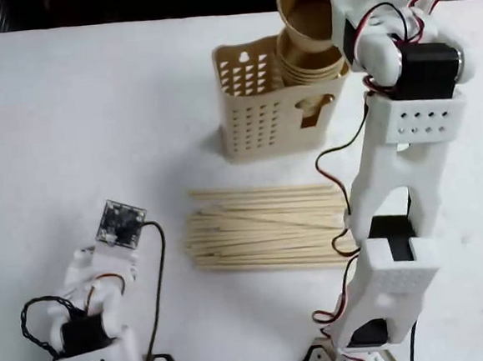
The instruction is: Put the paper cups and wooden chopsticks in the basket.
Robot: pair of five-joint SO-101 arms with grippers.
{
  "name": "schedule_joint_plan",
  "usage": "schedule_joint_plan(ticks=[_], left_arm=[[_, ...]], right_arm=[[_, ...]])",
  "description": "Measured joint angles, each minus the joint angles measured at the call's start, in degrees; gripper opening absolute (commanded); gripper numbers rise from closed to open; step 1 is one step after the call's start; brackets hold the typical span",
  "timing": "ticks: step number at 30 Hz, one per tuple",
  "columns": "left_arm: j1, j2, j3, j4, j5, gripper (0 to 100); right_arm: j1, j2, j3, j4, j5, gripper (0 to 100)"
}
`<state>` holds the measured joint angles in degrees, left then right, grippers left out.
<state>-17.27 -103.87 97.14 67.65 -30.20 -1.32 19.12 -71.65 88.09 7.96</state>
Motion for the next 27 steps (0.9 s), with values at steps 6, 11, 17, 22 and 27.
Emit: schedule_joint_plan(ticks=[6, 11, 17, 22, 27], left_arm=[[0.0, 0.0, 0.0, 0.0, 0.0, 11], [0.0, 0.0, 0.0, 0.0, 0.0, 11], [0.0, 0.0, 0.0, 0.0, 0.0, 11], [0.0, 0.0, 0.0, 0.0, 0.0, 11], [0.0, 0.0, 0.0, 0.0, 0.0, 11]], right_arm=[[0.1, 8.3, 0.0, -1.1, 0.0, 1.5], [0.1, 12.9, -0.1, 1.1, 0.0, 6.0], [0.0, 13.8, -0.2, 1.6, 0.0, 28.6], [0.0, 13.2, -0.3, 0.4, 0.0, 40.4], [0.0, 10.5, -0.2, -0.4, 0.0, 40.5]])
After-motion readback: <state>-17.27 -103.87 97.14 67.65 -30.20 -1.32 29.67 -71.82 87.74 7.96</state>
